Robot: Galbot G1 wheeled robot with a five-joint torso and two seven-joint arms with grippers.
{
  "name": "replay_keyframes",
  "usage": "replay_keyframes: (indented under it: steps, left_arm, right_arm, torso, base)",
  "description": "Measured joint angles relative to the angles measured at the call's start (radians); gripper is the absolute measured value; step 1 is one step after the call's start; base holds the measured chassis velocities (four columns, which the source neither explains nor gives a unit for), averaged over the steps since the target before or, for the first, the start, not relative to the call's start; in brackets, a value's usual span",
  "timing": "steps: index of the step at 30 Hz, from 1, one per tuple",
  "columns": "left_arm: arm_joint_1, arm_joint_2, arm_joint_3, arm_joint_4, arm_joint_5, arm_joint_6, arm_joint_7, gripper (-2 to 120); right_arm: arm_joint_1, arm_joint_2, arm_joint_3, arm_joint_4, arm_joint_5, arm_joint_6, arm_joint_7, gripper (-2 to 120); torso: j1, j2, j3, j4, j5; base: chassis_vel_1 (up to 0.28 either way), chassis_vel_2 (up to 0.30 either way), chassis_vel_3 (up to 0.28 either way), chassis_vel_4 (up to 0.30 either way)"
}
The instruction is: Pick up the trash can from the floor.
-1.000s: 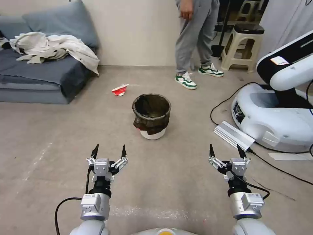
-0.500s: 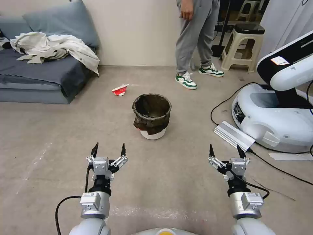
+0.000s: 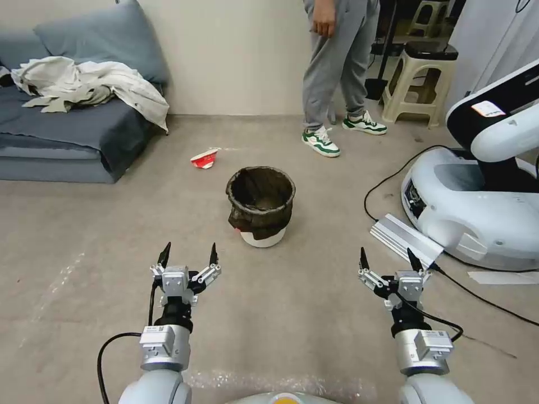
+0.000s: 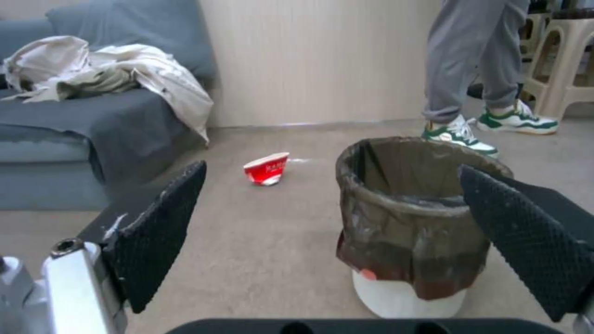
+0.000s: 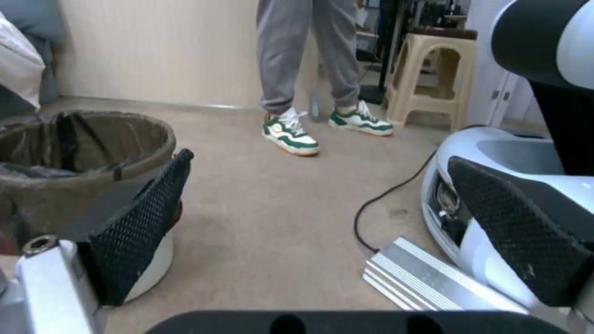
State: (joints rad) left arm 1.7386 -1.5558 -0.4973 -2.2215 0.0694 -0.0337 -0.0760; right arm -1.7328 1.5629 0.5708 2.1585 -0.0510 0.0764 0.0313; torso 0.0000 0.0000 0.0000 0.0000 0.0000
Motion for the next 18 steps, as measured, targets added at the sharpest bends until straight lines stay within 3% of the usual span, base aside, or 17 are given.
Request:
replay_keyframes:
  steps: [18]
  left_arm:
    - [-0.011, 0.003, -0.001, -0.002, -0.001, 0.016, 0.002, 100]
  right_arm:
    - [0.004, 0.002, -0.008, -0.003, -0.006, 0.001, 0.0, 100]
  torso:
    - [0.0, 0.0, 0.0, 0.0001, 0.0]
  base:
    - [-0.126, 0.124, 0.125, -0.124]
